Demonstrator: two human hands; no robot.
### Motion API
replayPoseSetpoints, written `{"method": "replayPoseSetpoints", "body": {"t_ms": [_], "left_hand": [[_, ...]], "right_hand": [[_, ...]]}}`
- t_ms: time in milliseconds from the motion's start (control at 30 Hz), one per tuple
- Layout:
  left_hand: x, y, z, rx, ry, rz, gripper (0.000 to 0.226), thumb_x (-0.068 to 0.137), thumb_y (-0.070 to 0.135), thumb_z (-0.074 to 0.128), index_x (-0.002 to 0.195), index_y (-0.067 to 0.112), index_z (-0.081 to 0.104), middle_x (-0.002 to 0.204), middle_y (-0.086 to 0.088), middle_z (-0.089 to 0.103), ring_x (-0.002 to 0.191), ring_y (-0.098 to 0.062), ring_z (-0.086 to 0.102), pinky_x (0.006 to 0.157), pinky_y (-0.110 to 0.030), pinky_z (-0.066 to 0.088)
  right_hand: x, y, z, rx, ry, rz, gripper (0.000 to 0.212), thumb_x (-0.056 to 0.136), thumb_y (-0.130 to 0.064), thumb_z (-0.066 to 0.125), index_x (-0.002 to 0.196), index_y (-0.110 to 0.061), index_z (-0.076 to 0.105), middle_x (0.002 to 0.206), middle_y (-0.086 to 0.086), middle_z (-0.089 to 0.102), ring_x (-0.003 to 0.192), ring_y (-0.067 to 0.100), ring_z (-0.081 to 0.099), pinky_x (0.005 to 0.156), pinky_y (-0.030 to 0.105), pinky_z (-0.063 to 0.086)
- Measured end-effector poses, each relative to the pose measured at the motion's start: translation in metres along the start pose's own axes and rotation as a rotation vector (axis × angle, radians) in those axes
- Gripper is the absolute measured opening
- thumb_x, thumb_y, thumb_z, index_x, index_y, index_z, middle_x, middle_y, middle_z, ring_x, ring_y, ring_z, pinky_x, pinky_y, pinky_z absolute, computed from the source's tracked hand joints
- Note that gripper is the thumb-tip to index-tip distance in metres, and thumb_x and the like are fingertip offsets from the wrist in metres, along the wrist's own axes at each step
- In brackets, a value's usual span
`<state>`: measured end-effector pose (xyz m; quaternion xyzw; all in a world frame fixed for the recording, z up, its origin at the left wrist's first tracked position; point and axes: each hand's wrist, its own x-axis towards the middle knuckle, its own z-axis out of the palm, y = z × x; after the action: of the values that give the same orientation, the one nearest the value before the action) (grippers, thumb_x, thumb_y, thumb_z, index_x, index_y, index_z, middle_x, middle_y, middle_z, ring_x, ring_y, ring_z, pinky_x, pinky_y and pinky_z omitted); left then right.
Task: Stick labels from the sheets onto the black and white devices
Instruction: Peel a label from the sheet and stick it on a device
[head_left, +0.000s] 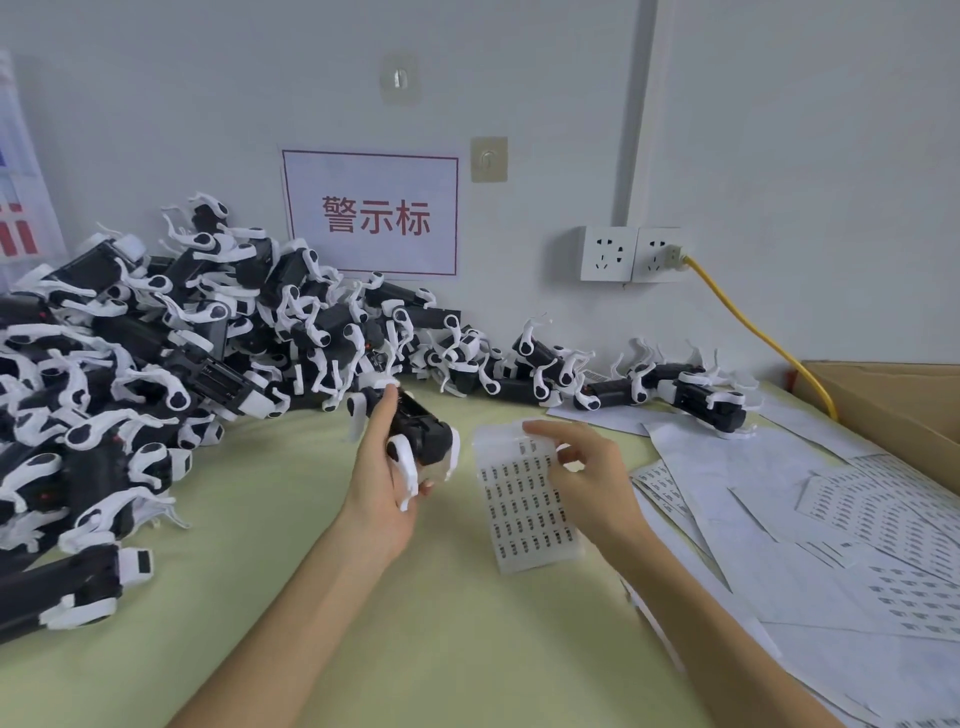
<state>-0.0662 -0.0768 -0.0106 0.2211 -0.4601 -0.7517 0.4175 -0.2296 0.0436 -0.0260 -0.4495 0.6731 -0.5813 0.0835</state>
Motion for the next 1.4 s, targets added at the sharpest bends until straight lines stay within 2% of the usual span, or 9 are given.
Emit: {"method": "replayPoseSetpoints", "body": {"t_ms": [133, 200, 333, 500, 733, 867, 1067, 1300, 1400], "left_hand": [[-0.010, 0.001, 0.013, -0.101, -0.154, -0.071, 0.043, 0.092, 0.053, 0.061, 0.073, 0.017, 0.074, 0.044, -0.001, 0.048, 0.066, -0.025, 0.057, 0.087, -0.033, 0.046], [-0.015, -0.001, 0.018, -0.151, -0.246, -0.119, 0.032, 0.089, 0.047, 0.071, 0.080, 0.017, 0.073, 0.073, 0.004, 0.052, 0.067, -0.027, 0.061, 0.078, -0.034, 0.049], [-0.019, -0.010, 0.019, -0.120, -0.364, -0.105, 0.042, 0.067, 0.052, 0.090, 0.096, 0.023, 0.080, 0.089, -0.004, 0.066, 0.078, -0.023, 0.069, 0.071, -0.029, 0.058], [-0.018, -0.010, 0.016, -0.074, -0.365, -0.065, 0.045, 0.059, 0.059, 0.092, 0.085, 0.025, 0.080, 0.085, 0.000, 0.069, 0.079, -0.019, 0.071, 0.086, -0.033, 0.048], [-0.023, -0.005, 0.021, -0.195, -0.329, -0.058, 0.025, 0.092, 0.044, 0.063, 0.102, 0.024, 0.074, 0.081, -0.004, 0.058, 0.070, -0.024, 0.059, 0.079, -0.033, 0.043], [-0.024, -0.004, 0.023, -0.232, -0.301, -0.097, 0.030, 0.086, 0.041, 0.069, 0.109, 0.022, 0.072, 0.074, -0.004, 0.039, 0.063, -0.025, 0.053, 0.069, -0.031, 0.045], [-0.024, -0.006, 0.020, -0.011, -0.303, -0.043, 0.045, 0.057, 0.059, 0.091, 0.082, 0.024, 0.078, 0.067, -0.003, 0.060, 0.063, -0.018, 0.061, 0.061, -0.026, 0.052], [-0.032, -0.011, 0.022, 0.301, -0.400, -0.079, 0.055, 0.071, 0.064, 0.069, 0.098, 0.017, 0.080, 0.092, -0.015, 0.077, 0.089, -0.027, 0.070, 0.075, -0.027, 0.056], [-0.034, -0.012, 0.025, 0.310, -0.342, -0.055, 0.064, 0.066, 0.063, 0.071, 0.096, 0.007, 0.076, 0.082, -0.017, 0.076, 0.079, -0.029, 0.070, 0.064, -0.023, 0.055]], "right_hand": [[0.002, -0.003, -0.009, 0.198, 0.090, 0.004, 0.069, 0.083, 0.016, 0.048, 0.100, -0.046, 0.074, 0.111, -0.004, 0.071, 0.092, 0.013, 0.063, 0.069, 0.019, 0.054], [0.002, -0.005, -0.010, 0.212, 0.088, -0.005, 0.062, 0.085, 0.013, 0.053, 0.103, -0.043, 0.074, 0.111, 0.000, 0.071, 0.091, 0.013, 0.063, 0.071, 0.020, 0.054], [0.000, -0.007, -0.004, 0.155, 0.069, -0.085, 0.029, 0.092, -0.009, 0.070, 0.106, -0.034, 0.076, 0.109, -0.001, 0.066, 0.084, 0.006, 0.063, 0.070, 0.018, 0.051], [-0.002, -0.002, 0.003, -0.005, 0.107, -0.178, 0.021, 0.090, -0.019, 0.076, 0.103, -0.034, 0.076, 0.107, -0.010, 0.057, 0.088, 0.005, 0.059, 0.071, 0.014, 0.046], [0.001, 0.004, 0.001, -0.149, 0.072, -0.220, 0.024, 0.086, -0.031, 0.081, 0.110, -0.035, 0.078, 0.113, -0.017, 0.049, 0.103, 0.005, 0.054, 0.077, 0.009, 0.040], [0.001, 0.004, 0.000, -0.188, 0.058, -0.253, 0.023, 0.088, -0.028, 0.080, 0.111, -0.030, 0.079, 0.108, -0.016, 0.052, 0.095, 0.004, 0.055, 0.075, 0.011, 0.040], [0.001, 0.004, 0.001, -0.152, 0.116, -0.279, 0.018, 0.089, -0.021, 0.080, 0.106, -0.018, 0.081, 0.093, -0.014, 0.060, 0.079, 0.008, 0.057, 0.068, 0.014, 0.043], [0.000, 0.004, -0.003, -0.151, 0.158, -0.292, 0.006, 0.090, -0.021, 0.079, 0.094, -0.020, 0.083, 0.084, -0.012, 0.063, 0.069, 0.013, 0.056, 0.061, 0.011, 0.040], [-0.001, 0.002, 0.000, -0.116, 0.159, -0.268, 0.009, 0.092, -0.019, 0.076, 0.088, -0.021, 0.084, 0.084, -0.008, 0.063, 0.063, 0.013, 0.052, 0.057, 0.013, 0.039]]}}
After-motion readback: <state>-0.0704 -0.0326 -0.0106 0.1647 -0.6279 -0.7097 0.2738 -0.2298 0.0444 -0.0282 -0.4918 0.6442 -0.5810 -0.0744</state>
